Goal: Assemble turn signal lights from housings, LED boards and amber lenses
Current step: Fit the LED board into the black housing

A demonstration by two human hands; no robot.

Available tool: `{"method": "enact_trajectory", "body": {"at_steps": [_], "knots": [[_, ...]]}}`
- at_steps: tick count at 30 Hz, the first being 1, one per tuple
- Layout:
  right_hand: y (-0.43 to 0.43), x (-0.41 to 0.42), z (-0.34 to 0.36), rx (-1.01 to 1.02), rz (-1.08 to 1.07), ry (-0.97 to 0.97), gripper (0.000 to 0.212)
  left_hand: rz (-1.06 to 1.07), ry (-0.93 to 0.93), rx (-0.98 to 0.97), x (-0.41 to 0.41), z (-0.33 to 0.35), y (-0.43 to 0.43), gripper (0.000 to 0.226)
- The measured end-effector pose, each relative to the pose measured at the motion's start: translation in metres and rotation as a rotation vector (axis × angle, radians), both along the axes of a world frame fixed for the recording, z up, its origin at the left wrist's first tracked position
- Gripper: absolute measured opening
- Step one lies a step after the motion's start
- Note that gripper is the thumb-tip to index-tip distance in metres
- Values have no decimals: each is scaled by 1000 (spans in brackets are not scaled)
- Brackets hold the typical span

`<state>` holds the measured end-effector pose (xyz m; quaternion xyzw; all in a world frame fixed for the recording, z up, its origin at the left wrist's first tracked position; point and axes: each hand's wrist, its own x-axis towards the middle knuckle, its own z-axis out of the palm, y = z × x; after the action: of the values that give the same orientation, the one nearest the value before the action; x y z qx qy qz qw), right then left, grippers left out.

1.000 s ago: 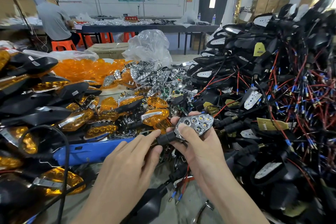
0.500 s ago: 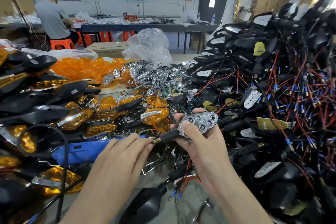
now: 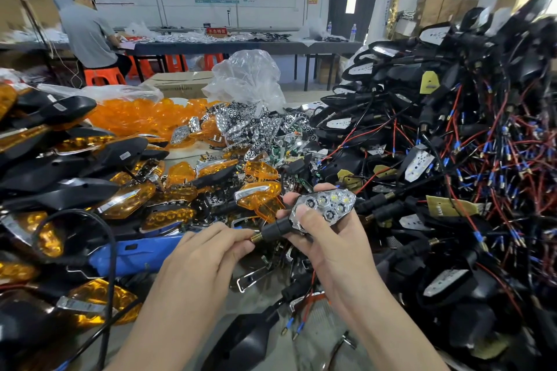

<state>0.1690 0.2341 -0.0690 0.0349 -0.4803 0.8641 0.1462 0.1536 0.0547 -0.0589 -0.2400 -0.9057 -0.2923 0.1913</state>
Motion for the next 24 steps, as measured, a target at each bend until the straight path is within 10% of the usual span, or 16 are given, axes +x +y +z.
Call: {"method": "enact_trajectory", "body": {"at_steps": [24], "knots": [[1,0,-5,-93,51,4,20,-103,55,24,4,8,-1,40]]}}
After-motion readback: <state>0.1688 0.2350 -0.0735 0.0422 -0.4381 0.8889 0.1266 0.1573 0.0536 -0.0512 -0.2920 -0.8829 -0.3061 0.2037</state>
